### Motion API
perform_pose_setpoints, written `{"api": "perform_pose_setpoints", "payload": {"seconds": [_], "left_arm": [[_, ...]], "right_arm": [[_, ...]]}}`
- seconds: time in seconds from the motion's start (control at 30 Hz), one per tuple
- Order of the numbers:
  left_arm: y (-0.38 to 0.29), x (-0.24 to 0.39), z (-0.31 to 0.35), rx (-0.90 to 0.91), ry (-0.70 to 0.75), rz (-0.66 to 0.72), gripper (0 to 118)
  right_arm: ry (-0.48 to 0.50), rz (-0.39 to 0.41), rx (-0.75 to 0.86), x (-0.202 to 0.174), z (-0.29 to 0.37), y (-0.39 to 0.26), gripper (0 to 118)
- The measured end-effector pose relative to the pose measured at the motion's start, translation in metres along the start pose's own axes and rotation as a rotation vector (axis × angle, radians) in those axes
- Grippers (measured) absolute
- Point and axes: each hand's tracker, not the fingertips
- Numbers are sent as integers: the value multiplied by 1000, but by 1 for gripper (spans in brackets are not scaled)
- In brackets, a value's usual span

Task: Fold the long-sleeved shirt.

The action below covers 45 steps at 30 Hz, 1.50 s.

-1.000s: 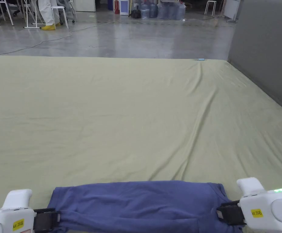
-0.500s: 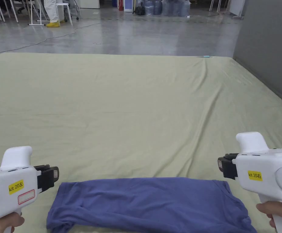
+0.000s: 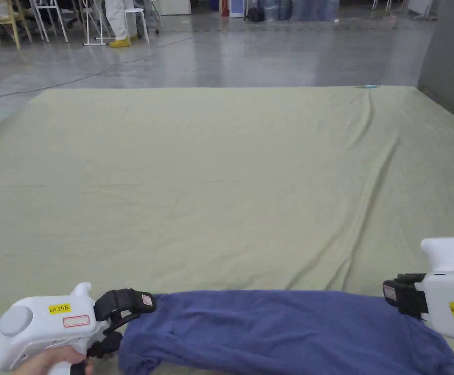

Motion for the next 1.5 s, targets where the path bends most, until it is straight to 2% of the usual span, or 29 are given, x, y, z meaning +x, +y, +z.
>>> {"api": "perform_pose_setpoints", "payload": {"seconds": [0.1, 0.23, 0.3, 0.33, 0.37, 0.4, 0.43, 0.47, 0.53, 0.6, 0.8, 0.83, 0.9, 1.0, 1.07, 1.2, 1.3, 1.5], "left_arm": [[-10, -7, -10, 70, -125, 53, 115], [-12, -7, -35, -19, -314, 97, 114], [-14, 0, -50, -36, -318, 79, 106], [-14, 5, -58, -53, -313, 64, 87], [-13, 7, -64, -73, -263, 45, 56], [-13, 11, -67, -61, -179, 26, 4], [-12, 14, -69, -48, -70, -5, 0], [-12, 16, -71, -74, 31, -62, 0], [-7, 14, -67, -71, -112, -62, 0], [-1, 13, -49, -17, -28, -93, 0], [20, -15, 37, 142, -4, 11, 0], [22, -18, 53, 147, 9, 6, 0], [26, -15, 87, 240, 144, -49, 0], [28, -28, 129, 315, 142, 36, 0], [33, -27, 145, 333, 154, 27, 0], [21, 3, 143, 310, 110, -15, 0], [10, 46, 130, 286, -31, -89, 0], [-27, 161, 60, 143, -113, -206, 0]], "right_arm": [[-8, -3, -9, 1, -4, -3, 0], [-7, -17, -30, 3, -9, -6, 0], [-8, -19, -40, 3, -10, -7, 0], [-9, -16, -43, 2, -12, -7, 0], [-10, -15, -46, 2, -13, -8, 0], [-11, -14, -49, 2, -13, -8, 0], [-12, -13, -51, 2, -13, -8, 0], [-12, -14, -52, 2, -13, -8, 0], [-15, -20, -52, 4, -11, -8, 0], [-18, -24, -52, 6, -9, -8, 0], [-17, -28, -49, 5, -10, -7, 0], [-13, -26, -52, 4, -10, -7, 0], [-7, -22, -52, 3, -11, -7, 0], [0, -17, -54, -1, -13, -7, 0], [5, -11, -57, -2, -14, -7, 0], [16, -6, -62, -5, -18, -7, 0], [18, -3, -60, -6, -18, -6, 0], [15, -6, -59, -7, -17, -9, 0]]}}
